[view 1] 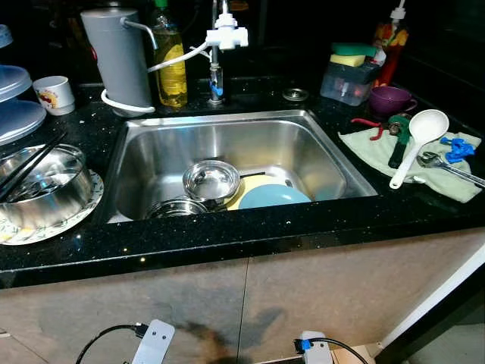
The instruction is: Kitchen organization
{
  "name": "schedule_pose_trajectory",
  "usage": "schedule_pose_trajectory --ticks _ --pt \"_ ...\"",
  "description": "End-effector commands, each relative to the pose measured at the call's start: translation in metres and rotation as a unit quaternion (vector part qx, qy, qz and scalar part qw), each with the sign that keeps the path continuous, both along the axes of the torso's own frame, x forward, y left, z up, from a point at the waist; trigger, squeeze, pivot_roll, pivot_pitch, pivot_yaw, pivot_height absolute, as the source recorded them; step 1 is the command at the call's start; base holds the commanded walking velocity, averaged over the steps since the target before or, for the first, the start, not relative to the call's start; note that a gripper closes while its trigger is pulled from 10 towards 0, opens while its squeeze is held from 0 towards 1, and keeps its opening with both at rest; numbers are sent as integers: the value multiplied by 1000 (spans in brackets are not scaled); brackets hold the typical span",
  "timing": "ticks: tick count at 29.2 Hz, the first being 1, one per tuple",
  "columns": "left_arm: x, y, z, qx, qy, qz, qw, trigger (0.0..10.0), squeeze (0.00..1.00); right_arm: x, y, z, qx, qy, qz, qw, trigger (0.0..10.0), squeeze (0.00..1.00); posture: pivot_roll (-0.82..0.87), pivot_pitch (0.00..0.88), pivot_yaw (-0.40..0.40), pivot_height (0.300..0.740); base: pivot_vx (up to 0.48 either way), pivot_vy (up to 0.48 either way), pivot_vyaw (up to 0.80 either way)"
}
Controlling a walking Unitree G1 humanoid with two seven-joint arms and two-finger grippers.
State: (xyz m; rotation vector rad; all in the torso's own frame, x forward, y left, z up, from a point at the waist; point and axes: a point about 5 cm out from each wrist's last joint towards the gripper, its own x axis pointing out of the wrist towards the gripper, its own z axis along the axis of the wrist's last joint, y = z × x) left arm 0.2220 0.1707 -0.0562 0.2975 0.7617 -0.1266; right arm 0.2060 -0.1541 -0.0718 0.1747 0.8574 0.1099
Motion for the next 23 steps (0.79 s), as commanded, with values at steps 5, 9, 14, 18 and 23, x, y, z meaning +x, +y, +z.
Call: schedule_pose_trajectory --ticks 5,9,14,18,23 --pt "-6 6 -4 16 11 -7 1000 10000 0 -4 3 -3 4 6 -1 1000 10000 0 -5 132 -27 740 0 0 0" --pt "-5 6 -4 17 12 -6 1000 10000 0 -3 4 -2 6 4 0 1000 10000 0 -2 132 -26 740 0 0 0" --pt "-3 6 -3 19 12 -3 1000 10000 0 -4 3 -3 7 5 -2 1000 10000 0 -3 135 -24 740 0 0 0" --pt "0 6 -1 20 9 -5 1000 10000 0 -6 2 -4 8 7 -4 1000 10000 0 -3 138 -20 740 0 0 0" --pt "2 7 -1 21 8 -3 1000 10000 0 -6 1 -4 7 7 -5 1000 10000 0 -4 139 -18 740 0 0 0"
